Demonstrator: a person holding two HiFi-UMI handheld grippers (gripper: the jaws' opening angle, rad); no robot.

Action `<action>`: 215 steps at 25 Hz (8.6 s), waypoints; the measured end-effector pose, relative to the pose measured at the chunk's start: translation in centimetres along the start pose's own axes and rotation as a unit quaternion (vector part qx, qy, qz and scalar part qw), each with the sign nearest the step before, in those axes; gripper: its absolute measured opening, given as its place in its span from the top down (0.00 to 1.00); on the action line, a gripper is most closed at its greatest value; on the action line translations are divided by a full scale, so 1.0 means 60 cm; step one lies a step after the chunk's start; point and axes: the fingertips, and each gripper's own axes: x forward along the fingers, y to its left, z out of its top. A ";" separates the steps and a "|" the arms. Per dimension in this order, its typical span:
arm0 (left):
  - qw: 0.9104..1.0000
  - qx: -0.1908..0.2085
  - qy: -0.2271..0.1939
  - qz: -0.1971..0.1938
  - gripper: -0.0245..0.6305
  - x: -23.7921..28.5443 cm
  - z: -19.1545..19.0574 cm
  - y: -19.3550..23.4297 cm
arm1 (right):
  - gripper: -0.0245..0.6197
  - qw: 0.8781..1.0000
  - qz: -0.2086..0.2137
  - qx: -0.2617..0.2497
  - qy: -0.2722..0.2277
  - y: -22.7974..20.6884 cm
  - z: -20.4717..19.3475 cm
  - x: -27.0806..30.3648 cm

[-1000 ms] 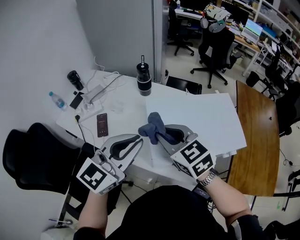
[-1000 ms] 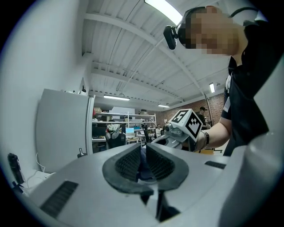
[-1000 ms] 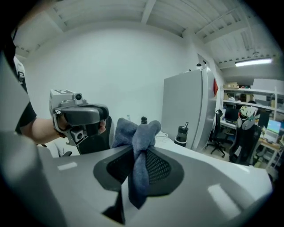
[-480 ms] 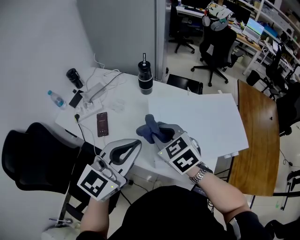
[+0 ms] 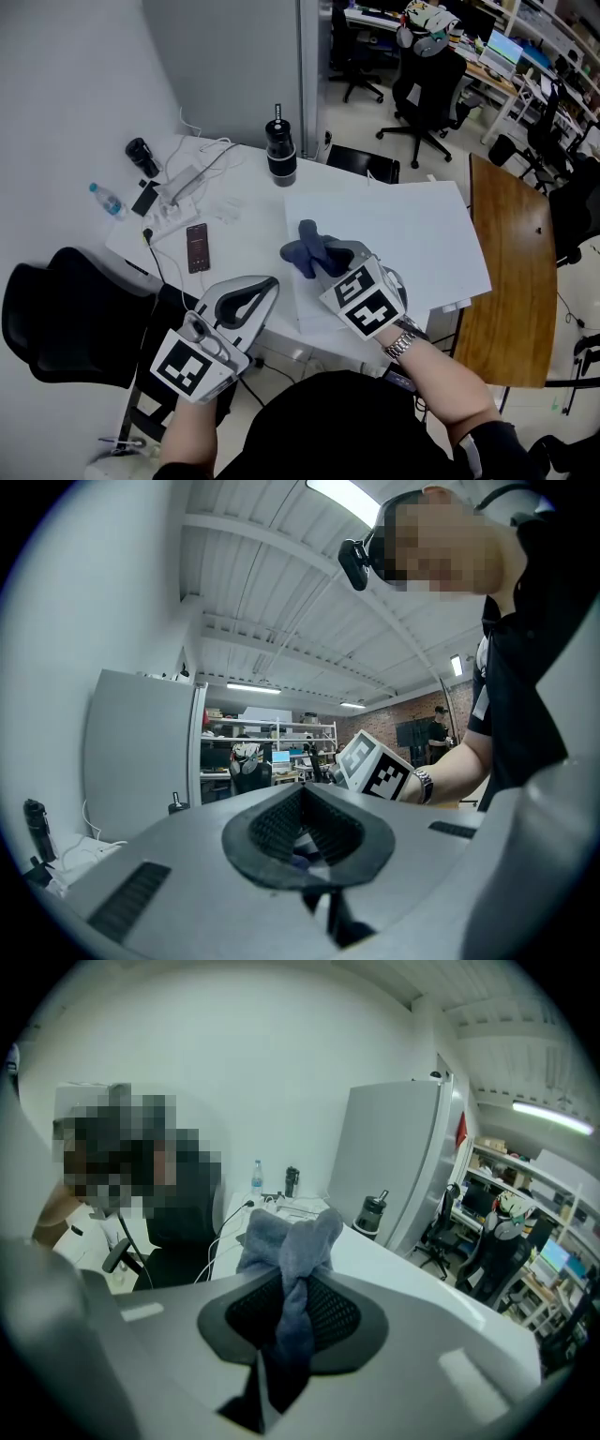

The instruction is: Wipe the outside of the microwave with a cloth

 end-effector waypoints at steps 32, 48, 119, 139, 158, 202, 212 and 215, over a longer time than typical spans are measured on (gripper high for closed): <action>0.998 0.025 0.047 -0.020 0.96 0.253 0.045 -0.230 | 0.85 0.994 -0.063 0.092 -0.009 -0.329 -0.244 -0.225; 0.999 0.026 0.028 -0.007 0.96 0.359 0.066 -0.312 | 0.85 0.990 -0.084 0.106 -0.042 -0.440 -0.333 -0.300; 0.994 -0.008 0.068 0.085 0.96 0.324 0.009 -0.317 | 0.86 0.957 -0.097 0.271 0.041 -0.484 -0.669 -0.149; 0.997 -0.031 -0.011 0.068 0.96 0.115 0.012 -0.360 | 0.86 0.946 -0.223 0.226 -0.071 -0.281 -0.549 -0.491; 0.986 -0.038 -0.020 0.159 0.96 -0.162 -0.002 -0.345 | 0.86 0.986 -0.019 0.077 -0.149 0.136 -0.282 -0.300; 0.970 -0.042 -0.011 0.239 0.96 -0.324 -0.017 -0.296 | 0.86 0.990 -0.036 0.105 -0.086 0.150 -0.266 -0.072; 0.977 -0.041 -0.020 0.210 0.96 -0.281 -0.002 -0.313 | 0.86 0.986 -0.084 0.125 -0.069 0.071 -0.323 -0.130; 0.979 -0.041 -0.020 0.201 0.96 -0.264 0.001 -0.323 | 0.86 0.983 -0.102 0.135 -0.065 0.043 -0.346 -0.153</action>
